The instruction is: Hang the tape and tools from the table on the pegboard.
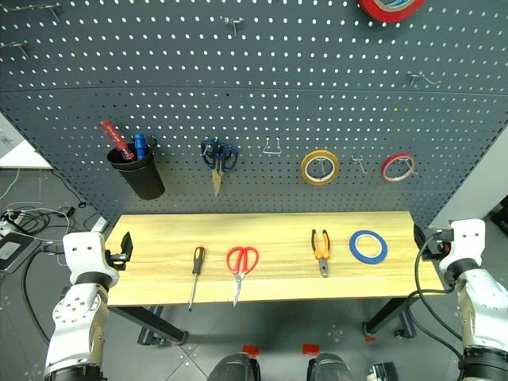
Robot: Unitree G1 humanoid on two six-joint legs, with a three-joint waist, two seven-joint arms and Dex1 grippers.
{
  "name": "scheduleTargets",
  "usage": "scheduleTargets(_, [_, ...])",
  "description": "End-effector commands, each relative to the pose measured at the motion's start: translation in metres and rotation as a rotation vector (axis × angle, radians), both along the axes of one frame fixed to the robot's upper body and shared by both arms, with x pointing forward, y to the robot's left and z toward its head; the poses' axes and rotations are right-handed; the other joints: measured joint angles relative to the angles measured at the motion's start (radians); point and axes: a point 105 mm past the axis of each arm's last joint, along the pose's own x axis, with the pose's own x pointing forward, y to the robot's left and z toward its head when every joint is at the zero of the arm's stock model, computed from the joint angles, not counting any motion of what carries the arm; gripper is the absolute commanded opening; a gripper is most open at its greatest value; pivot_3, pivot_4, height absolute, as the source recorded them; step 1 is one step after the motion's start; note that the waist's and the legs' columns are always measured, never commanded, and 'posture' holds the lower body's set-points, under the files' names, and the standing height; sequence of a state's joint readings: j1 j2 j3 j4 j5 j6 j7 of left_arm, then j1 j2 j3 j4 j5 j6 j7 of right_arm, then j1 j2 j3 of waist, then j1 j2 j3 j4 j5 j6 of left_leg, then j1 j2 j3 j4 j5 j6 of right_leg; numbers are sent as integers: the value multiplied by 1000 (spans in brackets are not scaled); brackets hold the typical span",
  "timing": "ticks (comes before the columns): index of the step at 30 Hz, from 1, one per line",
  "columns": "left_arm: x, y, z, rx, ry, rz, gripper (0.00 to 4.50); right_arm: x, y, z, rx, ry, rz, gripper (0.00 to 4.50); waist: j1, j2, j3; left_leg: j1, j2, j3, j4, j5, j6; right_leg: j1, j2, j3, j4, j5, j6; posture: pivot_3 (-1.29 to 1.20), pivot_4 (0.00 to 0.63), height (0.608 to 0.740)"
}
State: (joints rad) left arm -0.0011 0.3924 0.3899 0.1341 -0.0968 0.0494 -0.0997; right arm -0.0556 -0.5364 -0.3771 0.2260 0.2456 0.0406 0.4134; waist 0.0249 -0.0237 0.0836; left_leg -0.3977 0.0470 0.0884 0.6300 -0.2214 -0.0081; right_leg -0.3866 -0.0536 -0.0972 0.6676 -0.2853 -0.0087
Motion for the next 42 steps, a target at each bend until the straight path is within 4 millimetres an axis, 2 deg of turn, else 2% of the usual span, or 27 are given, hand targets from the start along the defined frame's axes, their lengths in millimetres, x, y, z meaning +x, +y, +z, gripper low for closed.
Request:
scheduleTargets(1, [0, 9, 14, 48, -40, 29, 3366, 5, 2, 23, -46, -73, 20, 4500, 0, 0, -1, 0, 0, 0, 0, 0, 0, 0, 0, 0, 0, 0, 0, 82, 36, 740])
scheduleTargets(5, [-2, 11, 12, 43, -20, 44, 3366, 4, 7, 20, -48, -56, 48, 4500, 0, 0, -3, 0, 0, 0, 0, 0, 0, 0, 0, 0, 0, 0, 0, 83, 41, 740])
scheduleTargets(9, [-4, 7, 7, 16, 7, 24, 3366, 0, 31, 10, -73, 4, 182, 4500, 0, 0, -5, 0, 0, 0, 0, 0, 0, 0, 0, 0, 0, 0, 0, 81, 49, 740])
scheduleTargets(11, [-5, -3, 6, 25, 24, -42, 3366, -6, 46, 3, -99, 44, 271, 4500, 0, 0, -5, 1, 0, 0, 0, 0, 0, 0, 0, 0, 0, 0, 0, 80, 60, 740])
scheduleTargets(15, [-2, -46, 18, 25, 0, -268, 3366, -21, 79, -7, -166, 120, 459, 4500, 0, -2, -1, 0, 0, 0, 0, 0, 0, 0, 0, 1, 0, 0, 0, 62, 93, 740])
scheduleTargets(21, [5, -84, 29, 59, 24, -459, 3366, -28, 102, -10, -264, 201, 540, 4500, 1, -2, 19, 3, 1, 0, 0, 0, 0, 2, -1, 1, 0, 0, -1, 26, 140, 740])
scheduleTargets(22, [7, -98, 30, 73, 47, -546, 3366, -27, 106, -12, -260, 220, 555, 4500, 1, -1, 22, 3, 1, 0, 0, 0, 0, 2, -1, 1, 0, 0, -1, 12, 156, 740])
scheduleTargets(24, [8, -112, 30, 91, 81, -650, 3366, -27, 113, -12, -250, 240, 569, 4500, 0, -3, 38, 3, 1, 1, 0, 0, 0, 2, 0, 1, 0, 0, -1, -1, 170, 740])
scheduleTargets(26, [9, -135, 31, 108, 124, -798, 3366, -20, 116, -15, -255, 275, 589, 4500, -1, -2, 48, 1, 1, 1, 0, 0, 0, 0, 0, 2, 0, 0, -1, -15, 185, 740])
scheduleTargets(28, [11, -149, 34, 120, 149, -900, 3366, -10, 118, -17, -259, 300, 604, 4500, -2, -2, 63, 0, 0, 1, 0, 0, 1, -1, 0, 3, -1, 0, -1, -28, 207, 740])
scheduleTargets(32, [15, -179, 44, 178, 183, -1095, 3366, 17, 109, -26, -318, 385, 586, 4500, -4, -4, 96, -1, 0, 2, 0, 0, 1, -2, 0, 3, -1, 0, -1, -36, 234, 740])
scheduleTargets(38, [17, -197, 54, 229, 167, -1212, 3366, 39, 105, -45, -323, 515, 574, 4500, -8, -4, 134, -3, 1, 3, -1, -2, 3, -3, 0, 3, -2, 1, -5, -35, 282, 740])
scheduleTargets(39, [16, -198, 56, 228, 160, -1223, 3366, 41, 106, -46, -331, 527, 576, 4500, -10, -4, 143, -3, 1, 4, -1, -3, 4, -3, 0, 4, -3, 0, -5, -24, 310, 740])
scheduleTargets(42, [9, -208, 53, 251, 172, -1289, 3366, 54, 105, -56, -367, 583, 585, 4500, -17, -4, 175, -4, 1, 6, -1, -3, 5, -4, -2, 4, -4, -1, -4, -2, 338, 740])
